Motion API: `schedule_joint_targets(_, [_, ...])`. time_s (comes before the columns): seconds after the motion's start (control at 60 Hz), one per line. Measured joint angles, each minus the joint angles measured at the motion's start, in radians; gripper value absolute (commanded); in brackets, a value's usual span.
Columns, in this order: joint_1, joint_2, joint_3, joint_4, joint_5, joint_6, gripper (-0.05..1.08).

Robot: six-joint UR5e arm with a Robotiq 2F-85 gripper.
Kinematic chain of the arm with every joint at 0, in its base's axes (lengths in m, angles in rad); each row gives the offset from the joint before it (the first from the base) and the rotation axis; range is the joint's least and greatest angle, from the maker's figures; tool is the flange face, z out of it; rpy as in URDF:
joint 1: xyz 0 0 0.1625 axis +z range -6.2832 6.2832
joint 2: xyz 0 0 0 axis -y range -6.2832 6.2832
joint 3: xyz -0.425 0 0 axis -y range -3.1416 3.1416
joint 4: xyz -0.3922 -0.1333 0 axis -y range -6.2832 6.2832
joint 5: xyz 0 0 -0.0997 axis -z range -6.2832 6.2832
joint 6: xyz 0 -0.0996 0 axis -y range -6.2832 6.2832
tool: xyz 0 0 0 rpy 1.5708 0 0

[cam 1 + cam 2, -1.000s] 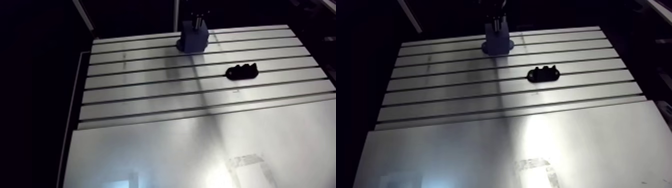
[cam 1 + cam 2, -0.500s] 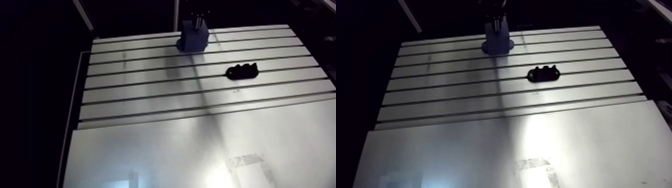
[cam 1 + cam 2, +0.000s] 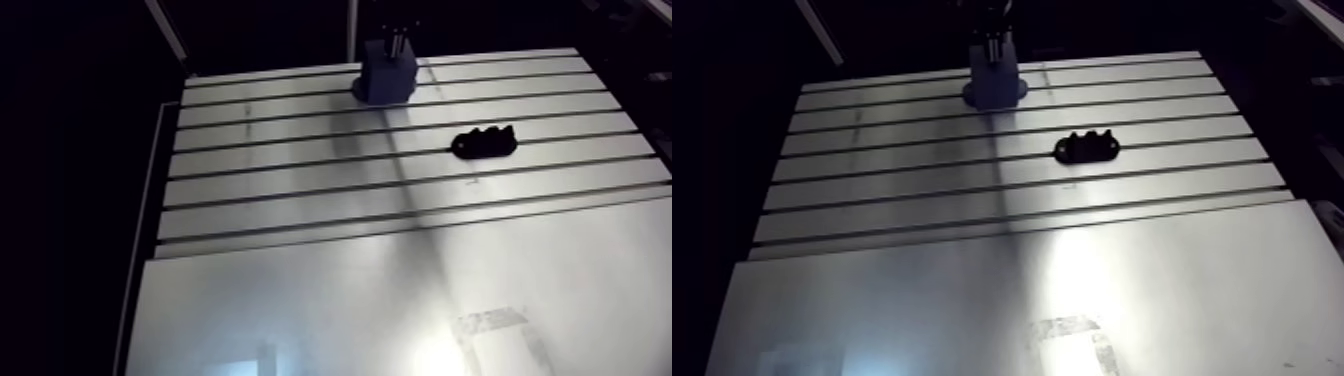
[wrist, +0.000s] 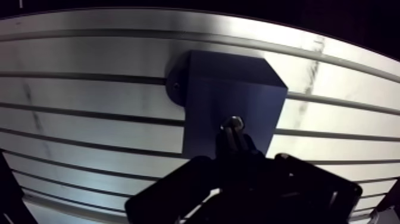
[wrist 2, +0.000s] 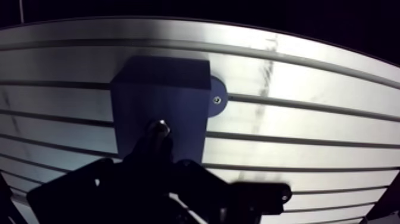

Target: Pick up the M10 bolt and insert it into the hex recess until seated.

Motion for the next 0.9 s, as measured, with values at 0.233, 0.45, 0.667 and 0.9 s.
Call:
schedule_joint_targets(0.233, [0.000,-0.007,-0.013,0.013,0.000,-0.007,1.08])
schedule_joint_targets(0.45, [0.001,-0.010,-0.024,0.020,-0.002,-0.011,1.08])
schedule_joint_targets(0.667, [0.006,-0.012,-0.028,0.028,-0.003,-0.011,0.01])
schedule_joint_targets(0.9, [0.007,-0.029,-0.033,0.073,-0.004,0.001,0.00])
